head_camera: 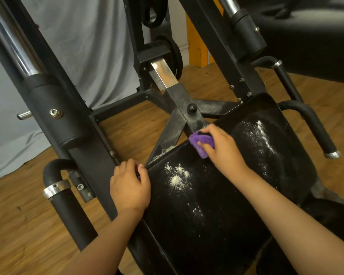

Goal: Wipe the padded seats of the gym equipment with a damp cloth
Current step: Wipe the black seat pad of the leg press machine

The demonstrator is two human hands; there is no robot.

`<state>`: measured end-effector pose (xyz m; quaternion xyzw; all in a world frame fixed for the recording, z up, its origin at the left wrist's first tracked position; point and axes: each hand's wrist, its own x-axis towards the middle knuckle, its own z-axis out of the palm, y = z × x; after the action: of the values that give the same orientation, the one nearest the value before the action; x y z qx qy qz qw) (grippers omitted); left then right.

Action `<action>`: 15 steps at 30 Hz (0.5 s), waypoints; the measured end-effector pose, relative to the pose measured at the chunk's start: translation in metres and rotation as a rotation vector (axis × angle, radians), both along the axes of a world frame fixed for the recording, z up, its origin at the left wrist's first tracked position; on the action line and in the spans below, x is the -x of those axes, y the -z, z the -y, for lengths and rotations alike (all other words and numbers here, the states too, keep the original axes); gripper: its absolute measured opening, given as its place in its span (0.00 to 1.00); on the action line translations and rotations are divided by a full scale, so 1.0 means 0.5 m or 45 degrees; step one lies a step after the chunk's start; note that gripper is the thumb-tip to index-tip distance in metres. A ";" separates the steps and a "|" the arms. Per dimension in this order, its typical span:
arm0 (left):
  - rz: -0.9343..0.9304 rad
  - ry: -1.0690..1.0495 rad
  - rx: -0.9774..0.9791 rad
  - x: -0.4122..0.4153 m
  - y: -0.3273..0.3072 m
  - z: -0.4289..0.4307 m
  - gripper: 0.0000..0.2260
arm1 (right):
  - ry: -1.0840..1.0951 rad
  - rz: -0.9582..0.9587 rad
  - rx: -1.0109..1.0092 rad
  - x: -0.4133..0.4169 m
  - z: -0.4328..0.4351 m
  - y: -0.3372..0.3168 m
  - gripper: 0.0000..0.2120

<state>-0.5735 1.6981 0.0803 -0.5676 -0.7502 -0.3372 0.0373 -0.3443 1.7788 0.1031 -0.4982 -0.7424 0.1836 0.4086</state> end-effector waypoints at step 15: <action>0.016 0.013 -0.017 -0.003 -0.004 0.002 0.13 | 0.347 -0.161 0.011 -0.021 -0.076 -0.020 0.09</action>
<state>-0.5721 1.6971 0.0824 -0.5691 -0.7452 -0.3458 0.0345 -0.3339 1.8168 0.1130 -0.5836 -0.6397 0.1608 0.4736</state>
